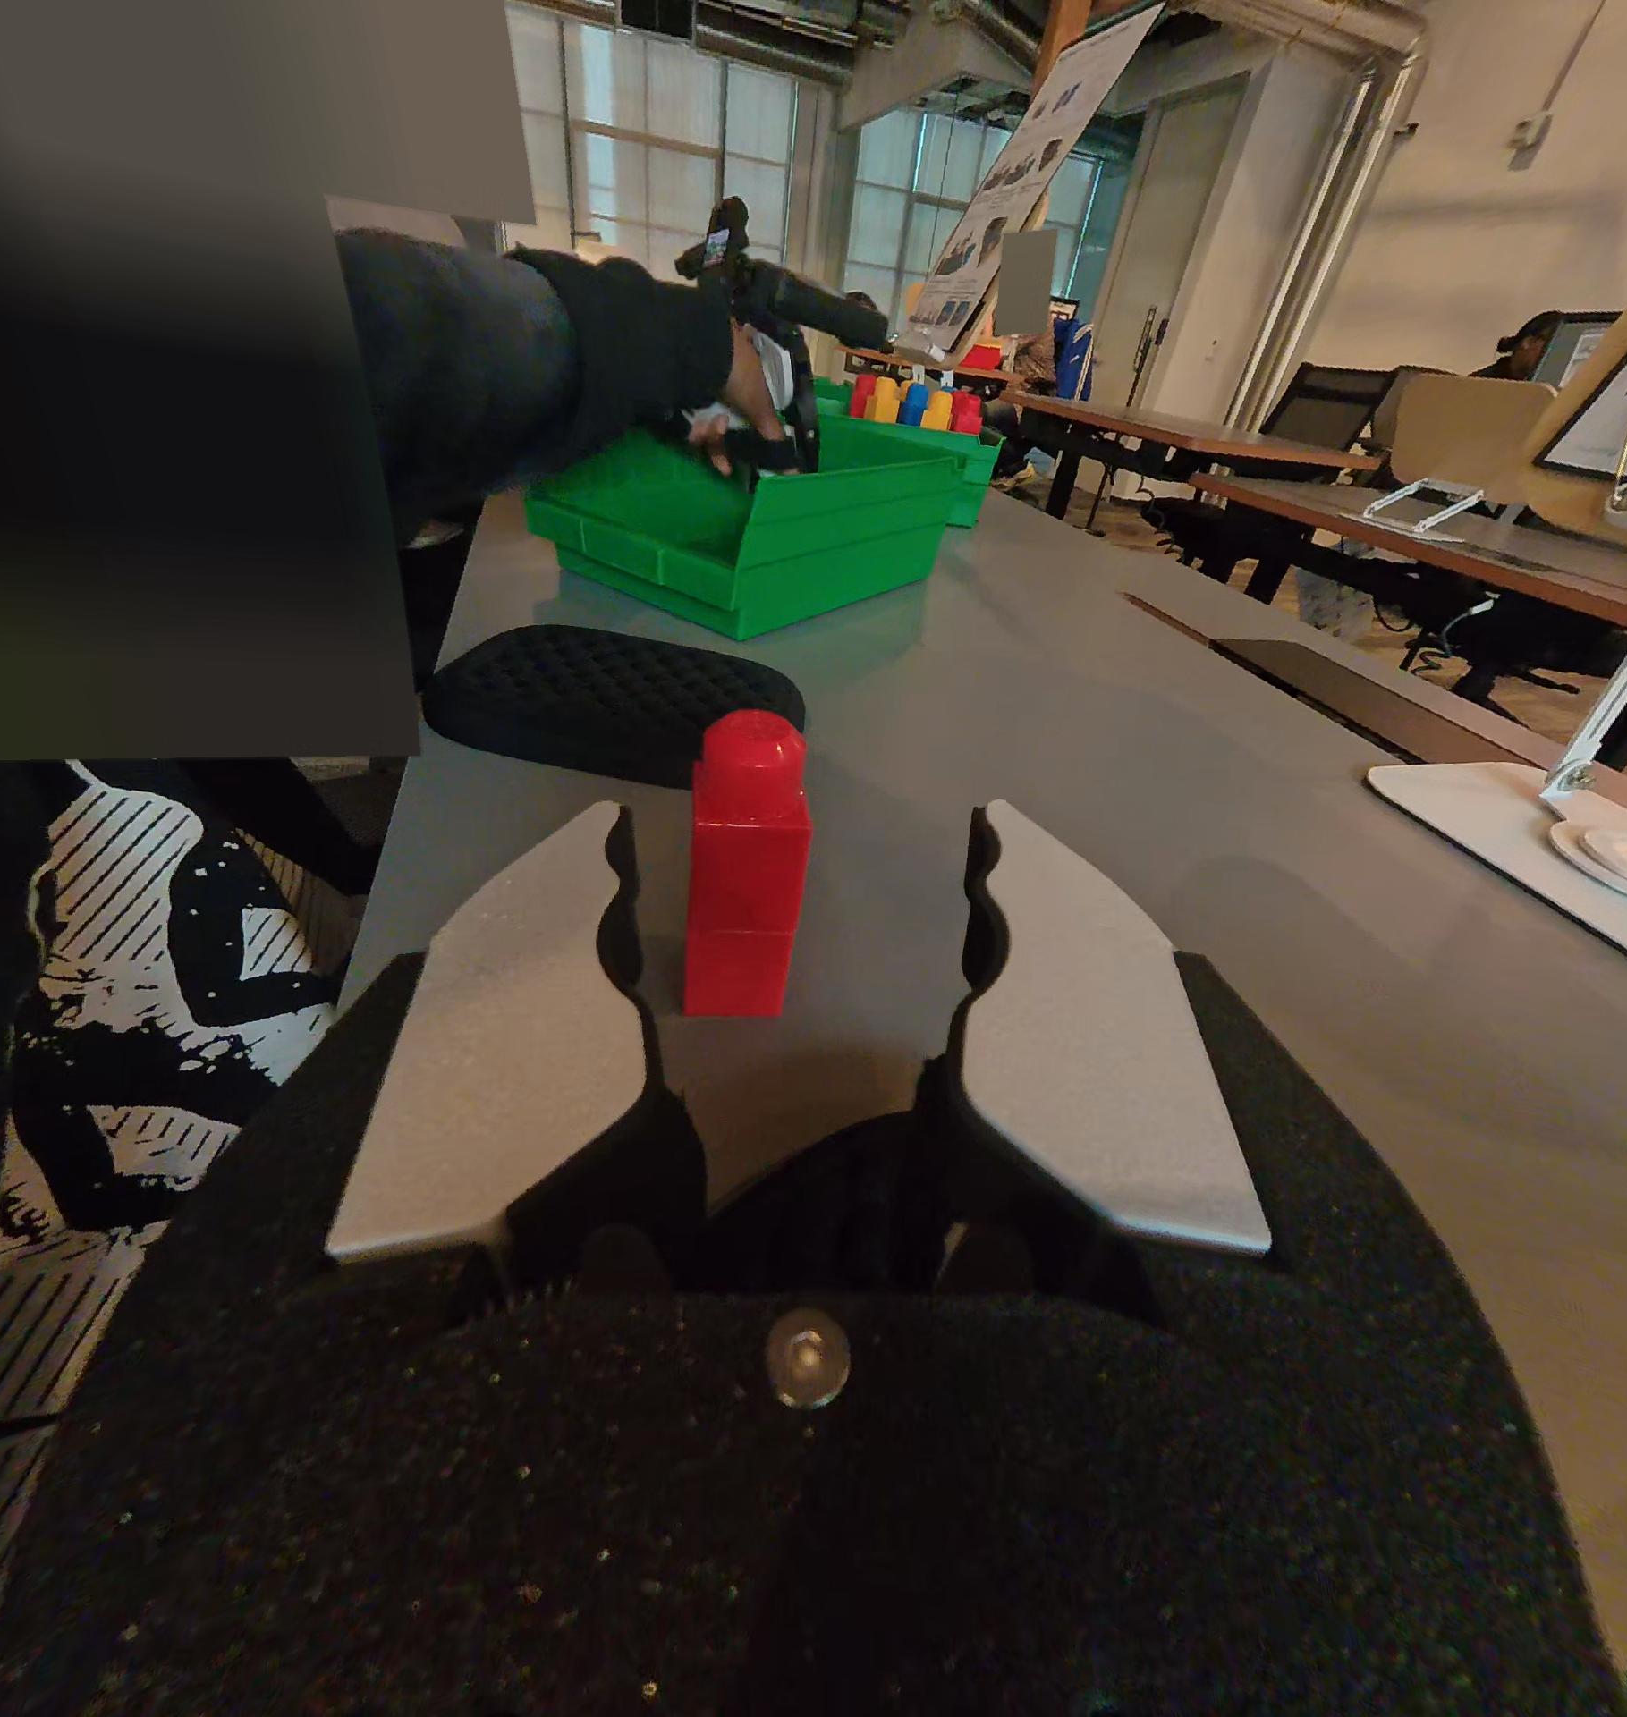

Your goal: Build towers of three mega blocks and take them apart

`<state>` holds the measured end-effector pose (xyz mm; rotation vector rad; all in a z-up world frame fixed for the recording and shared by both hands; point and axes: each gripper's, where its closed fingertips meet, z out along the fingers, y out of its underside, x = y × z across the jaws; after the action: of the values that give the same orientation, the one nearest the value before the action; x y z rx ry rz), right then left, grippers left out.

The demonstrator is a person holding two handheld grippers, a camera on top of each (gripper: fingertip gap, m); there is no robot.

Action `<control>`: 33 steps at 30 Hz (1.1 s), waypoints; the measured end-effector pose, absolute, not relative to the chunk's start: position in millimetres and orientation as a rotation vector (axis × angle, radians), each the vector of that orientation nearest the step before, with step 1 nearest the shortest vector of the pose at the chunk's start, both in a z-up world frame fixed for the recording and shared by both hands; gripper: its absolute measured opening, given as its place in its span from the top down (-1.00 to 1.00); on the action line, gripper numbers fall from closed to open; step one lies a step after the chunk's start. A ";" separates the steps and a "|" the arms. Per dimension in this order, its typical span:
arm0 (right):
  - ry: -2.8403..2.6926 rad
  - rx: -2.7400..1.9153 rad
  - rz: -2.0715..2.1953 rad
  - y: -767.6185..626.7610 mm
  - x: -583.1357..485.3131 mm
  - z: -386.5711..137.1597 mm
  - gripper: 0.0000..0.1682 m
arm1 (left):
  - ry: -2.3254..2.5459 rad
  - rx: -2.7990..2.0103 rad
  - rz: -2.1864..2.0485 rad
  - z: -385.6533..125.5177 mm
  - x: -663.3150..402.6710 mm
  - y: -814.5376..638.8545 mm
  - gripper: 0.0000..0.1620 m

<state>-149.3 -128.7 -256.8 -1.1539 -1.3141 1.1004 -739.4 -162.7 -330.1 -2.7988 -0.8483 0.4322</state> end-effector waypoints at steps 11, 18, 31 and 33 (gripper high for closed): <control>-1.277 -1.124 1.127 -128.7 -144.7 -250.7 0.25 | -0.979 -2.689 0.587 -339.8 -762.2 -159.6 0.22; -1.283 -1.129 1.119 -128.6 -145.6 -252.0 0.26 | -0.893 -2.757 0.691 -338.2 -765.9 -166.2 0.52; -1.287 -1.147 1.115 -126.9 -146.7 -254.0 0.28 | -0.598 -2.548 0.306 -294.0 -720.6 -146.5 0.54; -1.290 -1.152 1.114 -126.8 -147.2 -254.6 0.29 | -0.507 -2.428 0.206 -275.6 -702.5 -137.1 0.54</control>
<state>-147.2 -126.8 -254.6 -1.1517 -1.2899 1.1144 -702.5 -137.1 -275.6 -2.4282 -0.5074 0.2061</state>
